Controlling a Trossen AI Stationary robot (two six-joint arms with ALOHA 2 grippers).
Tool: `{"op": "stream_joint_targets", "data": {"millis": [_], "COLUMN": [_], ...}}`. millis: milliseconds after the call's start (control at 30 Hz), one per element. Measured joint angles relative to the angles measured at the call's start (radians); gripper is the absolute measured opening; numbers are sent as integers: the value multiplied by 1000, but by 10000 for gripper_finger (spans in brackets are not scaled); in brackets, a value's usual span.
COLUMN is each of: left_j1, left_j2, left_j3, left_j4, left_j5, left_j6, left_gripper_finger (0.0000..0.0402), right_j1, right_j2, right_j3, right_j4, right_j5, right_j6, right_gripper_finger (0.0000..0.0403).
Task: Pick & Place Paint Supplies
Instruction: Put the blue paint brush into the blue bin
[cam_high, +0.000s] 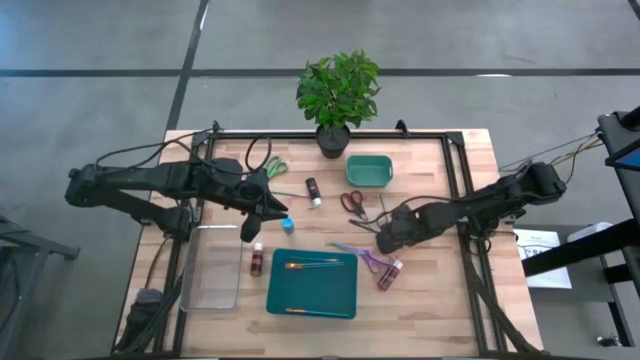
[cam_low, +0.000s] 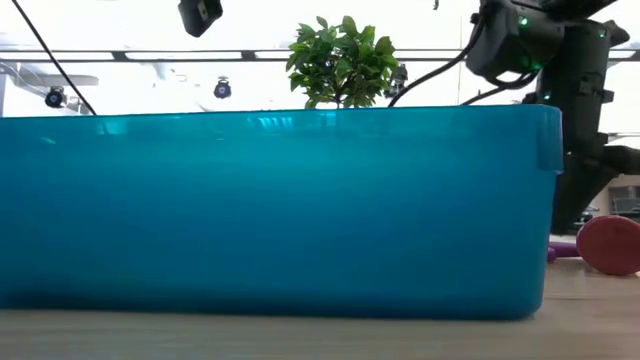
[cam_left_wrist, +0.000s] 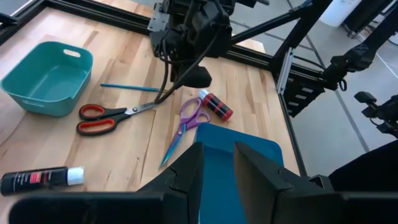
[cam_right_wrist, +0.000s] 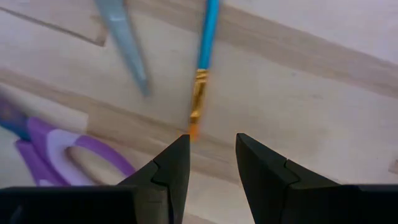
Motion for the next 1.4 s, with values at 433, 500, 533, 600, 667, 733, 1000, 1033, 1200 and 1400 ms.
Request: {"op": "stream_joint_targets", "data": {"millis": [433,500,533,600,667,733,1000,1033,1200,1400], "left_j1": [0,1,1,1,1,1,2,2,2,2], "left_j2": [0,0,0,0,0,0,0,0,0,0], "left_j3": [0,0,0,0,0,0,0,0,0,0], "left_j4": [-7,-8,-9,-10,-13,-13,-13,-13,-13,-13], "left_j5": [0,0,0,0,0,0,0,1,1,1], "left_j6": [0,0,0,0,0,0,0,0,0,0], "left_gripper_finger": [97,97,97,97,97,97,96,96,96,96], "right_j1": [14,15,17,19,20,20,24,24,24,28], "right_j2": [20,31,37,52,76,94,136,134,118,88], "right_j3": [-3,-3,-4,-4,-2,0,2,2,0,-3], "right_j4": [29,41,43,64,75,82,81,79,51,53], "right_j5": [16,18,18,19,20,13,10,11,28,38], "right_j6": [33,36,36,36,34,32,14,14,40,37], "right_gripper_finger": [128,128,128,128,128,128,105,95,26,8]}}
